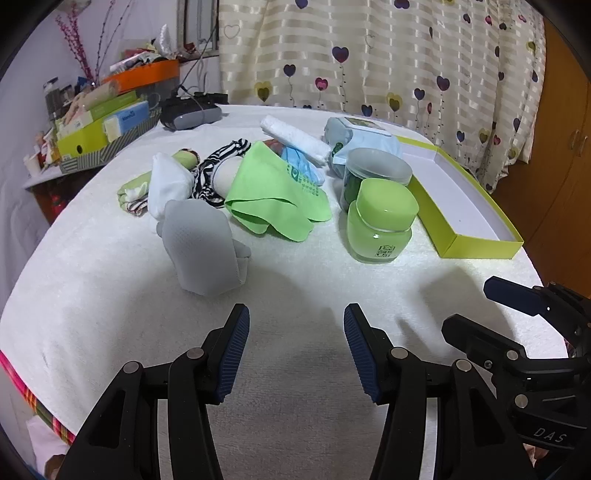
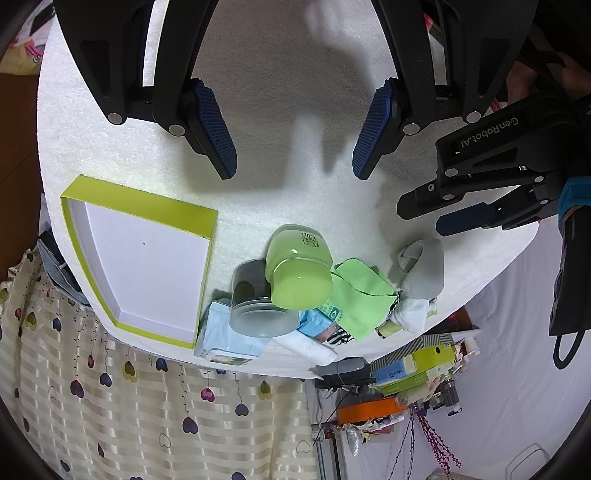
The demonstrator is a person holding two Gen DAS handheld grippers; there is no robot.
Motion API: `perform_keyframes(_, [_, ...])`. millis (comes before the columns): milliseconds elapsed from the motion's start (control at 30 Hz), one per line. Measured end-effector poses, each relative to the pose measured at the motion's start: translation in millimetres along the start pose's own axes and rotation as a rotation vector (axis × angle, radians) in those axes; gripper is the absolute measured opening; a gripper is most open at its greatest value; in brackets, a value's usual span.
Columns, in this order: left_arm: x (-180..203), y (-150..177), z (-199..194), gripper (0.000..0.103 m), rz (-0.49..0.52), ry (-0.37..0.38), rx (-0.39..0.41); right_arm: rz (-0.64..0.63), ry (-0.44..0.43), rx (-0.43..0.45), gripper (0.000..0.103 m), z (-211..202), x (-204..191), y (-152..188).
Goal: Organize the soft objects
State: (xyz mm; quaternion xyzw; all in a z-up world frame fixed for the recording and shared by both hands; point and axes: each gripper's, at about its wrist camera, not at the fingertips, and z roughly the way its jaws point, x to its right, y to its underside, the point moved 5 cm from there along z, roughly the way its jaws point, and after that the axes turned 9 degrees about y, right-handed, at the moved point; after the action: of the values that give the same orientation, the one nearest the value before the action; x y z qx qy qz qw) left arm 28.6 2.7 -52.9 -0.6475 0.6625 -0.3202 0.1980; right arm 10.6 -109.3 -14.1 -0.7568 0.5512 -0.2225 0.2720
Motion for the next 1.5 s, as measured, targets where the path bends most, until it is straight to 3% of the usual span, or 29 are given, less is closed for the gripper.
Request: perform_keyframes(1500, [0.2, -1.0, 0.1, 0.053, -0.01, 0.004, -0.011, -0.001, 0.0, 0.001, 0.066, 0.3, 0.0, -0.6])
